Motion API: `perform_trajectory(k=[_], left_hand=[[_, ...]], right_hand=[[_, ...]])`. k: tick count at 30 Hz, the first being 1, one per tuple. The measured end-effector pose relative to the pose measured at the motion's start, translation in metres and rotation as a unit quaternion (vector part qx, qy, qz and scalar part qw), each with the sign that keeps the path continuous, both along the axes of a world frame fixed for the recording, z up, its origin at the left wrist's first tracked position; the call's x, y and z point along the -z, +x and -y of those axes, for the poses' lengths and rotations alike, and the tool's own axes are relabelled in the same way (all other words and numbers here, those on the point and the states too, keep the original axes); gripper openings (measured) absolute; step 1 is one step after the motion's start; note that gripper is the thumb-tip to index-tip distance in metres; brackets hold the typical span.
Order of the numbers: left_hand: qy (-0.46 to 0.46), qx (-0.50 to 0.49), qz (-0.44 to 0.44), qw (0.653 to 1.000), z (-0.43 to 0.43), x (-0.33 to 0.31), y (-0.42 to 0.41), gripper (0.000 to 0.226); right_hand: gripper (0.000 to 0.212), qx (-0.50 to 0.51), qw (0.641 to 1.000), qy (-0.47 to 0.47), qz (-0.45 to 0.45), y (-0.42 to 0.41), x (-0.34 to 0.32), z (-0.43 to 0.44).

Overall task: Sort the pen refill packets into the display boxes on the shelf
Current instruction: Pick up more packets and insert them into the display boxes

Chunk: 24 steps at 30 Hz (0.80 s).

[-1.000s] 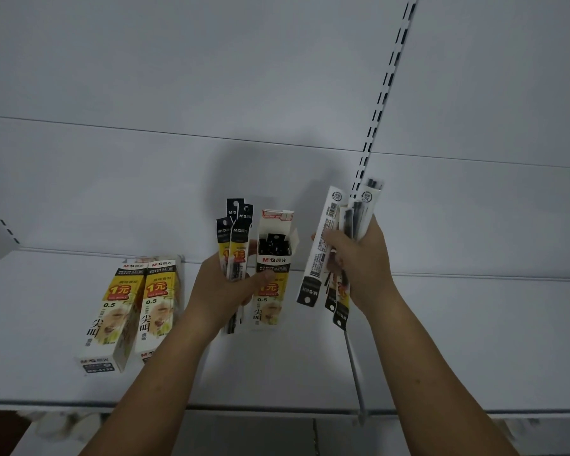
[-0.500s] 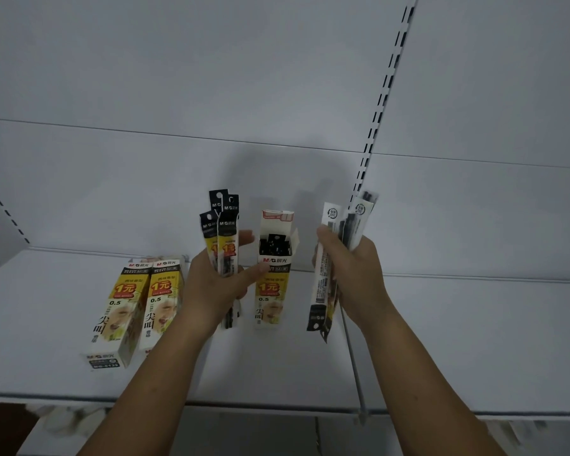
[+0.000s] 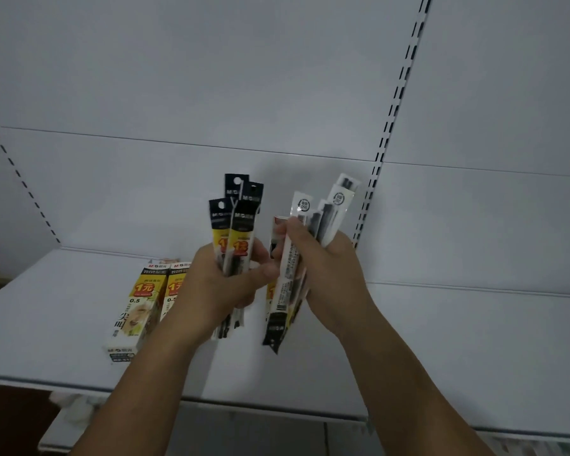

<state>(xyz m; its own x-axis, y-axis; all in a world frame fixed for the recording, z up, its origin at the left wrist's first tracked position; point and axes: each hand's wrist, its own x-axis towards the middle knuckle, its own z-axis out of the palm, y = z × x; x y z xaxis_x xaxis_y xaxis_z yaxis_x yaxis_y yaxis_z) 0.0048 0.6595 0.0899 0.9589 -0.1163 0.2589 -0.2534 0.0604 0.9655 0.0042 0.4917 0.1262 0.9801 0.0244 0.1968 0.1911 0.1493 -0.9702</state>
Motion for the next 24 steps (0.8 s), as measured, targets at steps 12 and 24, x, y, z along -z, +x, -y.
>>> perform_trajectory(k=[12,24], left_hand=[[0.070,-0.025,-0.084,0.994,-0.011,-0.008,-0.012,0.011],[0.123,0.057,-0.075,0.988,-0.002,0.002,-0.003,0.038]], right_hand=[[0.017,-0.077,0.962,0.237,-0.113,0.009,-0.003,-0.017],[0.013,0.034,0.979,0.197,-0.050,0.011,0.012,-0.007]])
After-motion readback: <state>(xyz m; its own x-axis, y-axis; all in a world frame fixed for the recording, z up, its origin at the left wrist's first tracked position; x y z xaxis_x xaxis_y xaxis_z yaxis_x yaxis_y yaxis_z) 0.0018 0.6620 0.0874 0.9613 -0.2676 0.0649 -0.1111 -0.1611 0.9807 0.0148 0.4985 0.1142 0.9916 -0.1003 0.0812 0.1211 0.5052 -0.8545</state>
